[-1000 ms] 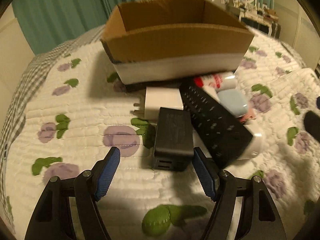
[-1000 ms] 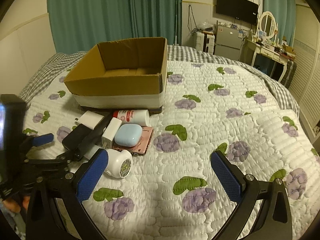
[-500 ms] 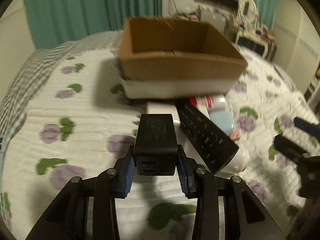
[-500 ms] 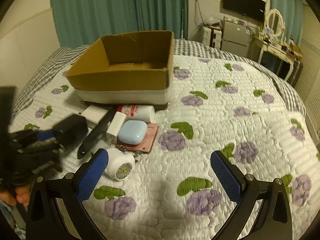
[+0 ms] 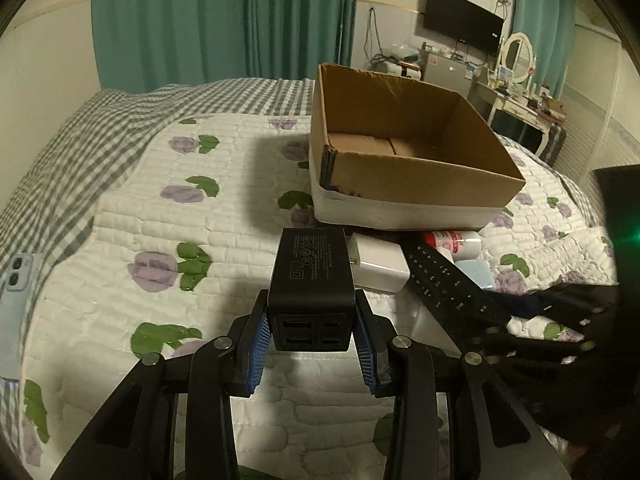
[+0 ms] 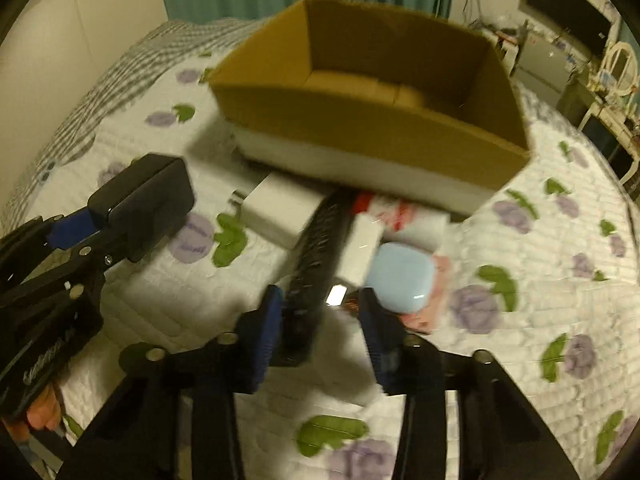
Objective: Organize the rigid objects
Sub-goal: 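Carry the black charger into the box while the right gripper drops the remote in, then grasp the white hair dryer with the right gripper and lift it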
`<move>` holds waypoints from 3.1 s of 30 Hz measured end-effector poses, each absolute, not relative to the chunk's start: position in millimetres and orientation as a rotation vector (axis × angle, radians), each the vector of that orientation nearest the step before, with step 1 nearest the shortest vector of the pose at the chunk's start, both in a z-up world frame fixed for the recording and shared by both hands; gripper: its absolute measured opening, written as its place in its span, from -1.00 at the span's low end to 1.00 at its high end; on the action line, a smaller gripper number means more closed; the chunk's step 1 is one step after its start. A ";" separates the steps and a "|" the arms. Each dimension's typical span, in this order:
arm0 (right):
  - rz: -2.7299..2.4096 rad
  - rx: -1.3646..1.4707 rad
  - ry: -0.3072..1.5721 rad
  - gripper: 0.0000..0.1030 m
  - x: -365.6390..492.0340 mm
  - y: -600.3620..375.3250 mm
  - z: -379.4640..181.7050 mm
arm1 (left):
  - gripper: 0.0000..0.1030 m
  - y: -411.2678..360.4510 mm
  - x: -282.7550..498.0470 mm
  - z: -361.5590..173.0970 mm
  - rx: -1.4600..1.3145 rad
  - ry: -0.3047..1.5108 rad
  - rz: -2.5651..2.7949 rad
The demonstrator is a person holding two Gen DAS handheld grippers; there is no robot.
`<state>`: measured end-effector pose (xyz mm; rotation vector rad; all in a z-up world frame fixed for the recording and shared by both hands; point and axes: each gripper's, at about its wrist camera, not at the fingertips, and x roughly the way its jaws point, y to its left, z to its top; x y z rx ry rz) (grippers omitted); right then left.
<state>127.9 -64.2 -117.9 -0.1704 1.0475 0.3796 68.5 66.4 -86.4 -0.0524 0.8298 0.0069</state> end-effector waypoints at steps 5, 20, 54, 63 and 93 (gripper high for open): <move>0.381 -0.188 1.065 -0.40 134.9 -43.9 -128.8 | -0.26 72.1 67.4 -88.5 -0.093 0.833 -0.001; 0.318 -0.143 1.059 -0.64 148.8 -61.1 -124.5 | -0.26 67.9 60.4 -86.8 -0.091 0.825 -0.011; 0.353 -0.094 0.728 -0.64 239.6 -123.8 -12.6 | -0.25 5.8 219.5 -22.3 0.044 0.733 -0.040; 0.326 -0.059 0.762 -0.64 298.0 -138.7 -53.0 | -0.20 6.5 270.0 -68.0 0.035 0.787 -0.030; 0.374 -0.089 0.734 0.41 142.6 -154.2 -16.7 | 0.28 26.3 104.4 -17.8 0.055 0.768 -0.001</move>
